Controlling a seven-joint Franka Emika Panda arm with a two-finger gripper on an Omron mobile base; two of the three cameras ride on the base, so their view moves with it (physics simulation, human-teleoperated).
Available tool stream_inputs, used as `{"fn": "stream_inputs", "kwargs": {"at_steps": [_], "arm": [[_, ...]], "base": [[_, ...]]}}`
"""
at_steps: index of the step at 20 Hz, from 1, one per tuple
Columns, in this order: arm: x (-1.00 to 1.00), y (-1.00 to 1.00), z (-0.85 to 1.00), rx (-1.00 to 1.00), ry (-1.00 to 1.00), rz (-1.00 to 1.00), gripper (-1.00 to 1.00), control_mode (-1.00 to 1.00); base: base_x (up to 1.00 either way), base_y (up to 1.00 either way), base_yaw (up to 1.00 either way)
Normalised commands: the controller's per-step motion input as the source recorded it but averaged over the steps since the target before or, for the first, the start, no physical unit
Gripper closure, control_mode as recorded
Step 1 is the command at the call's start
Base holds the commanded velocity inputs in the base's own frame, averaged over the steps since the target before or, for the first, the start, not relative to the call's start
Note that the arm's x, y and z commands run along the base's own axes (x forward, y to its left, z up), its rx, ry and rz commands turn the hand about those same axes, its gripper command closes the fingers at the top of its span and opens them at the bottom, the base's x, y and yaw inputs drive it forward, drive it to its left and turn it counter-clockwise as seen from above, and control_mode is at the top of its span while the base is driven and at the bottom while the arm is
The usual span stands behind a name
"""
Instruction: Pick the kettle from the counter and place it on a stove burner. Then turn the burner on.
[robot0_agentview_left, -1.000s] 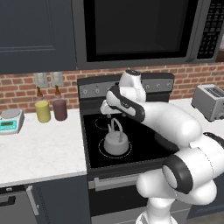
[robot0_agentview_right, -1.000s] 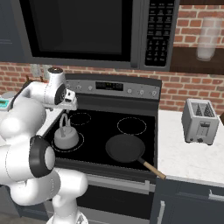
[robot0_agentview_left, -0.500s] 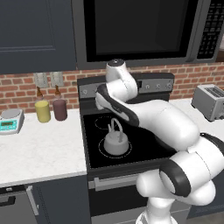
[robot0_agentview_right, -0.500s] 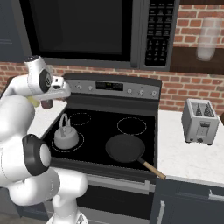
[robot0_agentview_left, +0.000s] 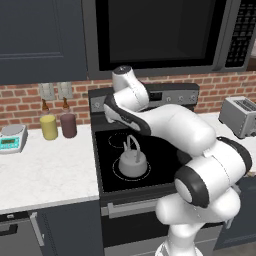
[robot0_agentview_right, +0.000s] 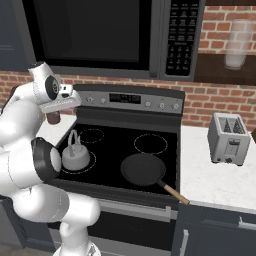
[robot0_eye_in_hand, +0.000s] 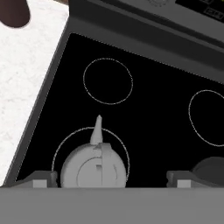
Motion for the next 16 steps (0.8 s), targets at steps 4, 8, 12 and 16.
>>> {"fn": "stream_inputs", "kwargs": {"at_steps": [4, 8, 12, 16], "arm": [[0.09, 0.01, 0.00, -0.01, -0.20, 0.02, -1.00, -1.00], [0.33, 0.00, 0.01, 0.00, -0.24, 0.02, -1.00, -1.00], [0.09, 0.10, 0.15, 0.00, -0.23, 0.00, -1.00, -1.00], [0.13, 0.01, 0.16, 0.00, -0.17, 0.00, -1.00, -1.00]], "base": [[0.00, 0.00, 0.00], [0.00, 0.00, 0.00], [0.00, 0.00, 0.00], [0.00, 0.00, 0.00]]}}
